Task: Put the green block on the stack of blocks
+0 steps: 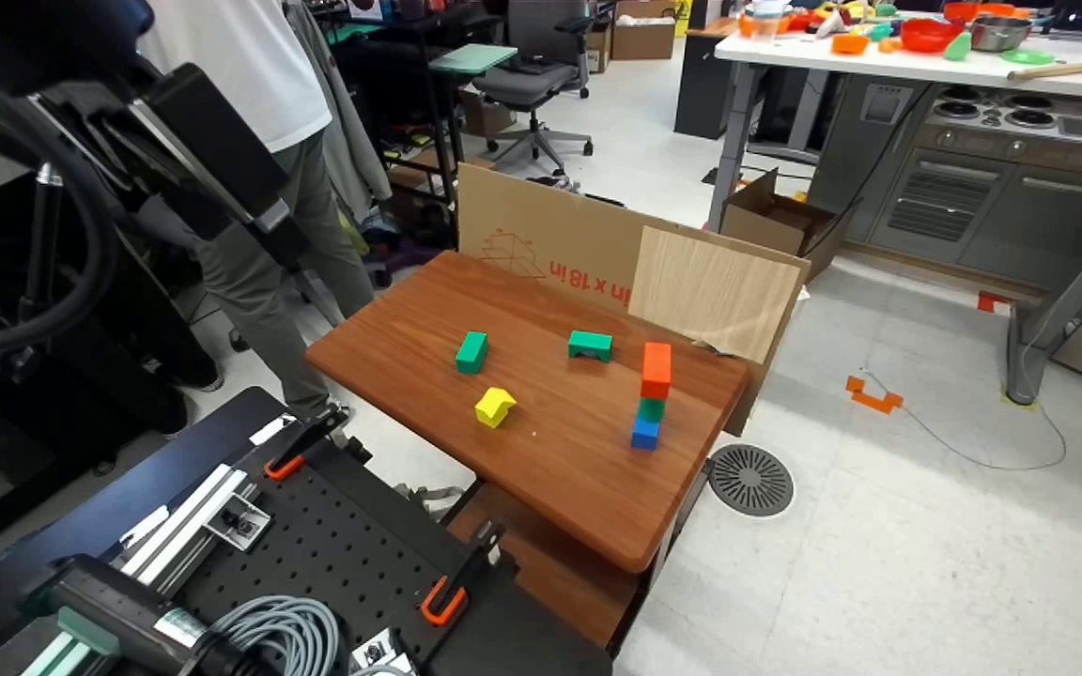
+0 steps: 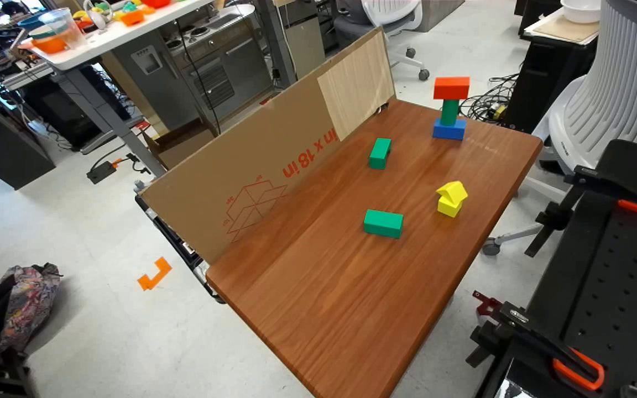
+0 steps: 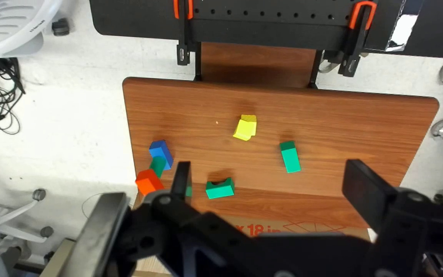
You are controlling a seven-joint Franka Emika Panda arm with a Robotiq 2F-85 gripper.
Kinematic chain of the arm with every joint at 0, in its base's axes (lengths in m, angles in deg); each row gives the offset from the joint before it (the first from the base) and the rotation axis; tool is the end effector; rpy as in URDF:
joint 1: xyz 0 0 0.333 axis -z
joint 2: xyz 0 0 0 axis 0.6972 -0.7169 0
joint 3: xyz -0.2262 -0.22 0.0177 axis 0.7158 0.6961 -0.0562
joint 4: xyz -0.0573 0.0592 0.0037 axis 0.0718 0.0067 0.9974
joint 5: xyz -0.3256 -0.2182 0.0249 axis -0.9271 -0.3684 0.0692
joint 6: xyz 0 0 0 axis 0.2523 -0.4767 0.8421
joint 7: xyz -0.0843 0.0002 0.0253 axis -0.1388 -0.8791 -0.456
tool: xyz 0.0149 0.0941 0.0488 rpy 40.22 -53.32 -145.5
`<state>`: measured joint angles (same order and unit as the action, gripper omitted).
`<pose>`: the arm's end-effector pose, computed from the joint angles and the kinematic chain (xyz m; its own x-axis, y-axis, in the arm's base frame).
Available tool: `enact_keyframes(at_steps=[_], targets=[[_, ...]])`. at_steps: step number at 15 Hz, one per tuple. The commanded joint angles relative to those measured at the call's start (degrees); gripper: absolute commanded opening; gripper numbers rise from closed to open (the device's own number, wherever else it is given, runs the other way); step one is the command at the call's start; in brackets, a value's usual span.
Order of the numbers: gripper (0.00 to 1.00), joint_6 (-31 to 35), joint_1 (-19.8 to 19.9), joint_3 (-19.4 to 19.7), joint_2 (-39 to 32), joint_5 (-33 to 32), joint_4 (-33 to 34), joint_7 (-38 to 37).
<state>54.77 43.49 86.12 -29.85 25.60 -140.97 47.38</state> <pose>0.2821 0.0046 0.4608 0.9684 0.1111 0.2233 0.0855 -0.9890 0.1211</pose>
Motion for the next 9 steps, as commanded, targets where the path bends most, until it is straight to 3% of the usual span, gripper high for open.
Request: enact_keyframes(at_steps=[1,7,9], targets=[[1.0,-0.2,-0.1,0.0,0.0,0.0,0.2,0.0],[1.0,-0.2,-0.1,0.0,0.0,0.0,0.2,0.0],[1.0,-0.2,-0.1,-1.2,-3.1,-0.5,0.6,-0.6]])
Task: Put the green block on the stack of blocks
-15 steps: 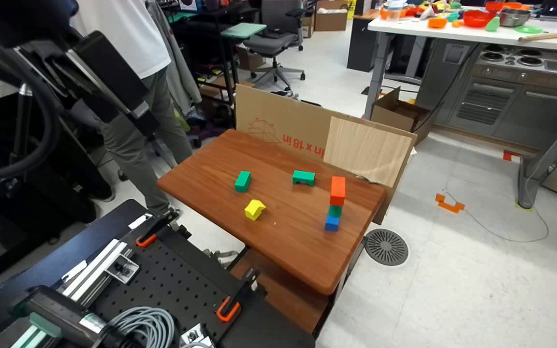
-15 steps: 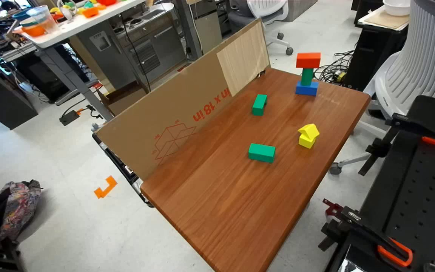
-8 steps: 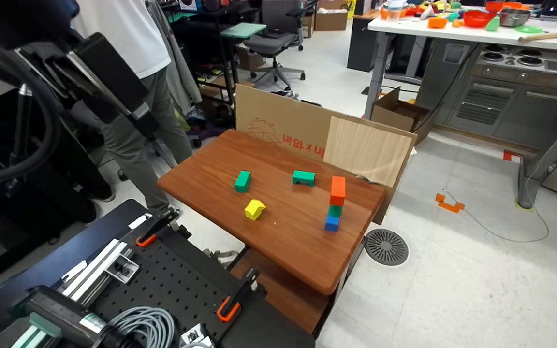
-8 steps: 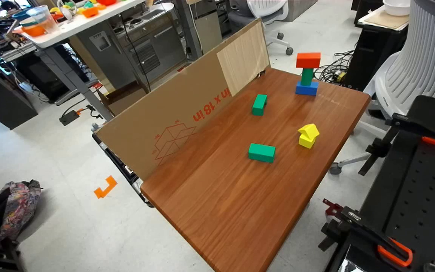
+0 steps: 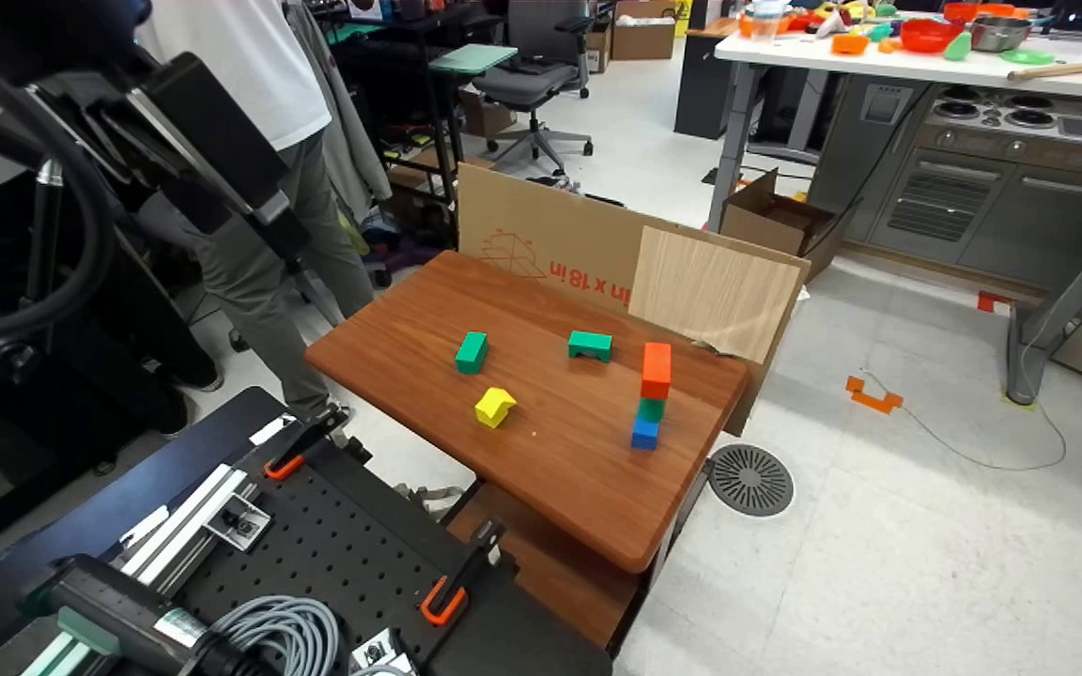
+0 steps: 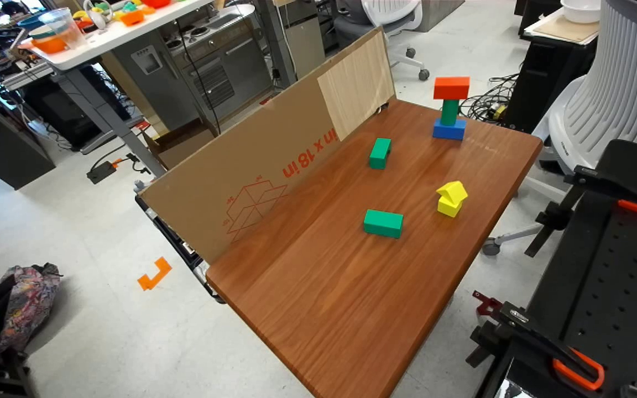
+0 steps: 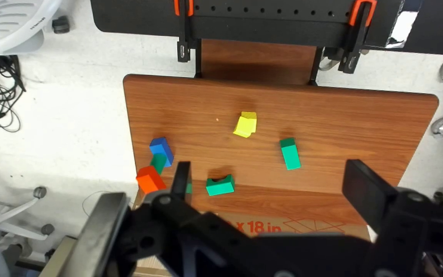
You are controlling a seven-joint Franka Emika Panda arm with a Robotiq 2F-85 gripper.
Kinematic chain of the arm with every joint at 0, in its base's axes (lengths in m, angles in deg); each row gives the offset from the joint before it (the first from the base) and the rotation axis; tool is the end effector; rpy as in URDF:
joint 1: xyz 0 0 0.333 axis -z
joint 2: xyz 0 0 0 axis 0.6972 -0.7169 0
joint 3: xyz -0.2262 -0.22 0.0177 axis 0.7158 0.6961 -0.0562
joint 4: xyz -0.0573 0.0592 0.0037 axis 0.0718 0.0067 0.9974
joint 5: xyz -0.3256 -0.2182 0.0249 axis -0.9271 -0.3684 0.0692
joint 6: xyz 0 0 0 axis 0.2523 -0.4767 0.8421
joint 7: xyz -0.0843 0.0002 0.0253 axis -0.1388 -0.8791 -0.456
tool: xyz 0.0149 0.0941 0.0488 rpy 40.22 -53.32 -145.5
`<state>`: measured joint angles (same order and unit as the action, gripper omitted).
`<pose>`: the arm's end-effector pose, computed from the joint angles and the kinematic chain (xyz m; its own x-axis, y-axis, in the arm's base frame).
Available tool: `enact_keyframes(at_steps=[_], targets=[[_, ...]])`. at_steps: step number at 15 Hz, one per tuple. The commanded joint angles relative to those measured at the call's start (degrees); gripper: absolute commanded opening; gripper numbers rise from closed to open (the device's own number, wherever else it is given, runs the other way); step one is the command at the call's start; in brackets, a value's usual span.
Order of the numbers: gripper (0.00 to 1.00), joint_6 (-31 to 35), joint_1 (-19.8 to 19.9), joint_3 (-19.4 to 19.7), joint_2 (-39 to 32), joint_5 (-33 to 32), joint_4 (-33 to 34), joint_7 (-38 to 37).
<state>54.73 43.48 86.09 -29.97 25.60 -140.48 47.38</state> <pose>0.2832 0.0049 0.4644 0.9670 0.1116 0.2289 0.0853 -0.9889 0.1218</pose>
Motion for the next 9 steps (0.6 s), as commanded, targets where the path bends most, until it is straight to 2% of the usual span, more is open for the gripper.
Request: enact_keyframes(at_steps=[1,5,9], targets=[[1.0,1.2,-0.3,-1.4,-5.1,-0.5,0.3,-0.7],[1.0,7.6,1.0,-5.2,-16.0,-1.9,0.5,-5.4],[1.0,20.5,1.8,-7.1,-30.0,-5.1,0.6,-8.2]])
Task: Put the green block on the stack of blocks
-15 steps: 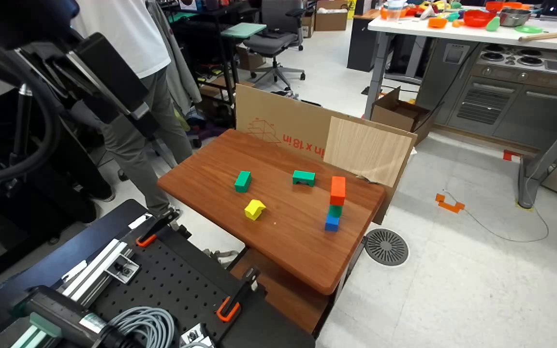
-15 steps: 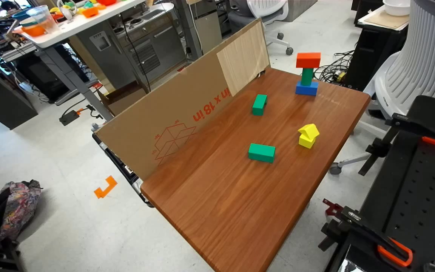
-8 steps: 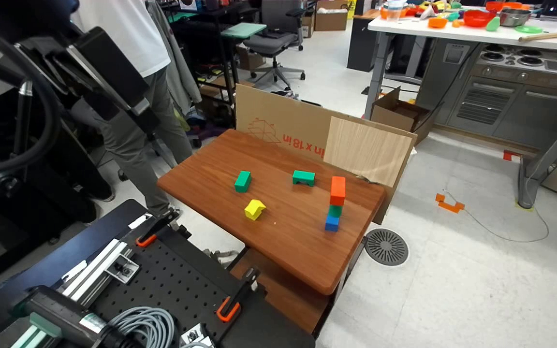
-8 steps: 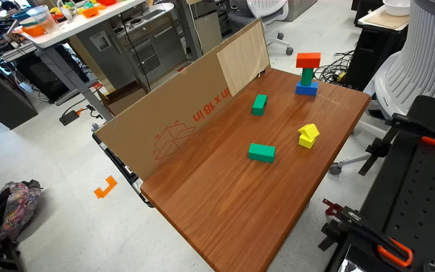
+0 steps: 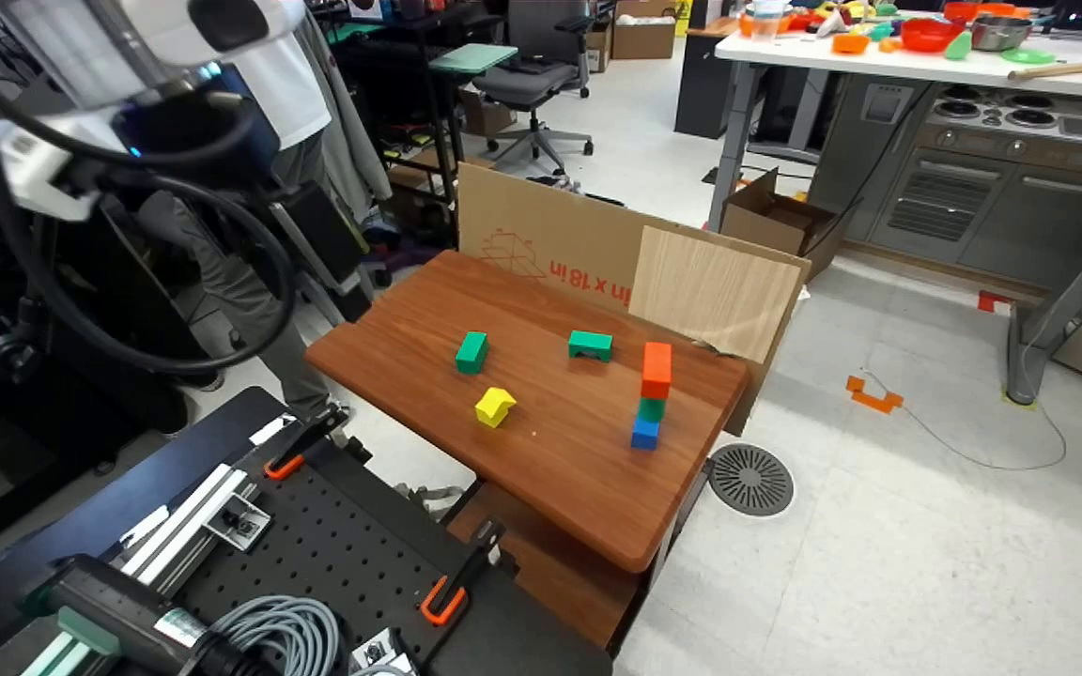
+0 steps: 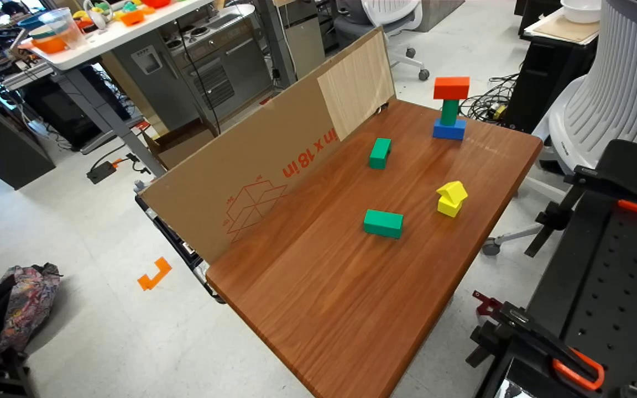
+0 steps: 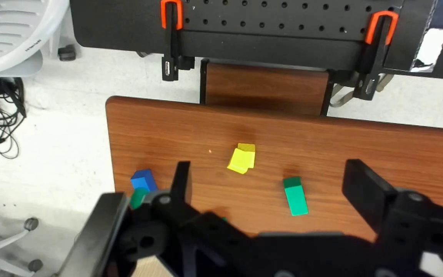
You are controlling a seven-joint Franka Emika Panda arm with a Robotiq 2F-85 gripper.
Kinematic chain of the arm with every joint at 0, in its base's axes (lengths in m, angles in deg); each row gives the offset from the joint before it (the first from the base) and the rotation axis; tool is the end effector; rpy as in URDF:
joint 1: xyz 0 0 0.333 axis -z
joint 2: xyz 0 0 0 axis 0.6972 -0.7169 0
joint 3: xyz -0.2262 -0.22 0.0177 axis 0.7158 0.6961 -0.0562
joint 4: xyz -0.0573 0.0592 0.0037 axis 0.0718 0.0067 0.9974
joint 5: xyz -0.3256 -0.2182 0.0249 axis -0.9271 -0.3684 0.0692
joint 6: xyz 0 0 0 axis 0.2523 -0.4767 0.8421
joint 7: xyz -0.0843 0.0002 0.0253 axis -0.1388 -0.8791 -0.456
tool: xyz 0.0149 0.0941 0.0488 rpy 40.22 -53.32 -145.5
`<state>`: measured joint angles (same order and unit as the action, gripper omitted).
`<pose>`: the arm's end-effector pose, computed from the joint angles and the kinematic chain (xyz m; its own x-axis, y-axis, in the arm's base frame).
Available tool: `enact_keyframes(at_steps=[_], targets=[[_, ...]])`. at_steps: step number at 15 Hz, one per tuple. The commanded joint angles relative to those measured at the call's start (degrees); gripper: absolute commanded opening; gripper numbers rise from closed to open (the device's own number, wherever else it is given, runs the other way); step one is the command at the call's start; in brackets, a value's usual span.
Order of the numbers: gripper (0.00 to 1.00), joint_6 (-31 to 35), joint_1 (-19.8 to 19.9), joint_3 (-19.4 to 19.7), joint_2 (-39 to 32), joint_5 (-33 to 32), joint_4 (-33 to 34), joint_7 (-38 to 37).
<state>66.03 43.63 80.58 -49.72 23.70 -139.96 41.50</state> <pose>0.3327 0.0357 0.3811 0.9867 0.1298 0.0975 0.1118 -0.9788 0.1716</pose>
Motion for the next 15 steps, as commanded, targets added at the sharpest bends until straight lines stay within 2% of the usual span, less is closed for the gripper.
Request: enact_keyframes(at_steps=[1,5,8,10,12,15], targets=[[1.0,12.7,2.3,-1.8,-14.0,-4.5,0.1,-3.2],[1.0,23.6,7.3,-2.9,-27.2,-14.0,0.8,-9.9],[1.0,26.3,9.8,-1.4,-36.1,-24.5,5.0,-17.4],[1.0,27.3,11.2,-1.3,-41.2,-29.4,8.4,-21.3],[1.0,27.5,11.0,-0.8,-45.2,-31.4,11.3,-23.5],[1.0,27.5,10.1,-1.4,-50.1,-28.7,15.2,-23.1]])
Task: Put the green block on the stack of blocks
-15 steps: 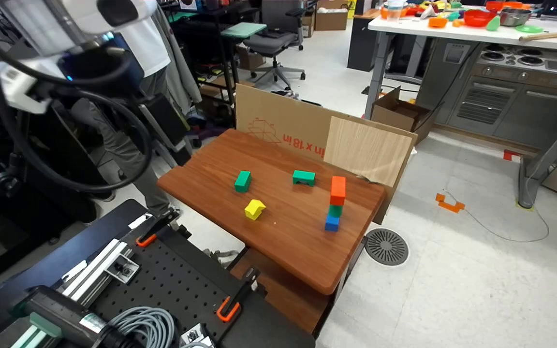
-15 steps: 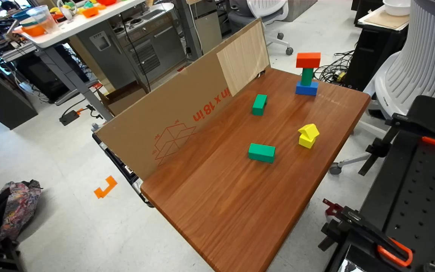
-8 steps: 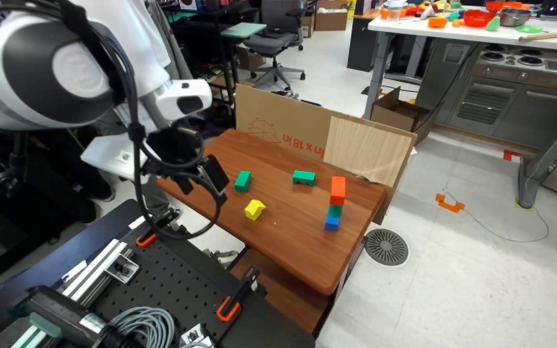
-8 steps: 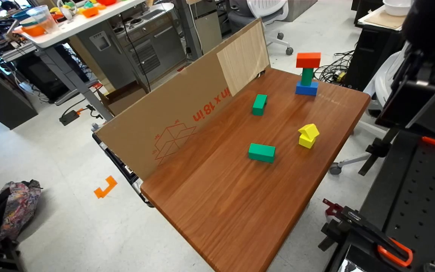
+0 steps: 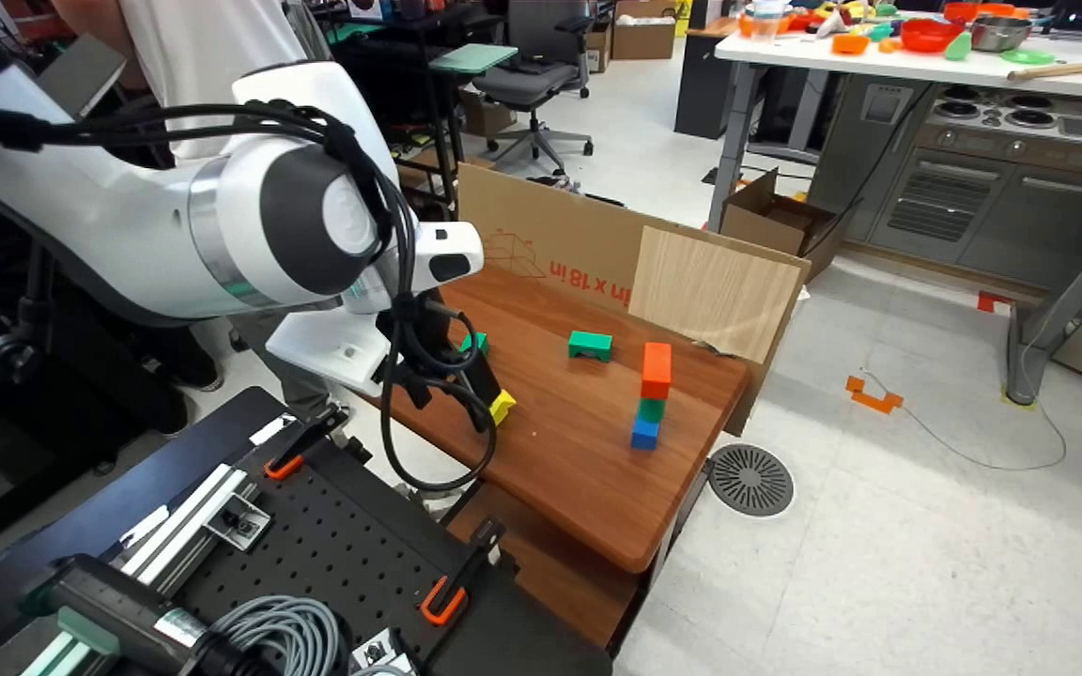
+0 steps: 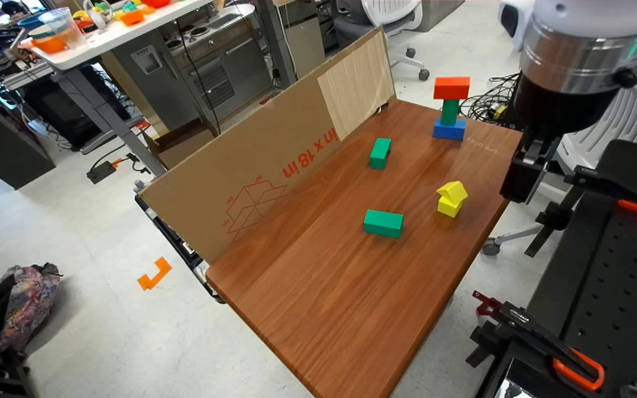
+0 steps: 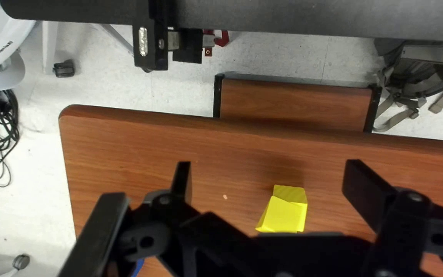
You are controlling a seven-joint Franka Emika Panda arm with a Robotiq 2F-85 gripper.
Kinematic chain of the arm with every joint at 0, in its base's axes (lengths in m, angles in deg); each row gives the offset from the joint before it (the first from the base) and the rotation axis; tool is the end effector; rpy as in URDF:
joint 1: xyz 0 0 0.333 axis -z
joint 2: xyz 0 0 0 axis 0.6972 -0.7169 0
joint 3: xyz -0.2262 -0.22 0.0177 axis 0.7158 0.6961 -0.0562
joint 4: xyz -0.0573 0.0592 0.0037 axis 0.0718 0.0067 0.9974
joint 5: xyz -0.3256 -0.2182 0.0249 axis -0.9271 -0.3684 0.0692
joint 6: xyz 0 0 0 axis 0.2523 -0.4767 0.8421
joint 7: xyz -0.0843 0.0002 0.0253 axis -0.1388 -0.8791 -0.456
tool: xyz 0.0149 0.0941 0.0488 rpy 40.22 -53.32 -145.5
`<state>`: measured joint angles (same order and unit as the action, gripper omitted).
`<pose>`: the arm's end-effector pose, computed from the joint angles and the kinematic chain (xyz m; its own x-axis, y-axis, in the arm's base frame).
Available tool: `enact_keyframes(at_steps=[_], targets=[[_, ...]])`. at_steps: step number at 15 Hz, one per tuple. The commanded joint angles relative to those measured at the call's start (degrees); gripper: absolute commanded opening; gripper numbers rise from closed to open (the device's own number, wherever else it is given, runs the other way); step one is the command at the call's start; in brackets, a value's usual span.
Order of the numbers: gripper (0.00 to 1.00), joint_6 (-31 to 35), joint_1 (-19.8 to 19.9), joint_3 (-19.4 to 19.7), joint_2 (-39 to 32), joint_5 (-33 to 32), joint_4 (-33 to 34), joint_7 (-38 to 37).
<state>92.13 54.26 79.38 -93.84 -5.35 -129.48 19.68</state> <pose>0.4132 0.0110 0.1958 0.9939 0.1102 0.0095 0.1055 -0.9703 0.2179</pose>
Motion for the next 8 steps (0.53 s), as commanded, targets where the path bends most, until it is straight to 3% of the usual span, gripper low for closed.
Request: enact_keyframes(at_steps=[1,5,6,8], targets=[[1.0,1.3,-0.6,-0.5,-7.3,1.0,5.9,-1.1],[1.0,1.0,-0.2,-3.0,-12.2,4.7,10.7,0.9],[1.0,1.7,-6.3,1.9,-12.5,10.1,11.2,4.2],[1.0,1.3,-8.2,2.0,-13.4,16.2,12.8,7.3]])
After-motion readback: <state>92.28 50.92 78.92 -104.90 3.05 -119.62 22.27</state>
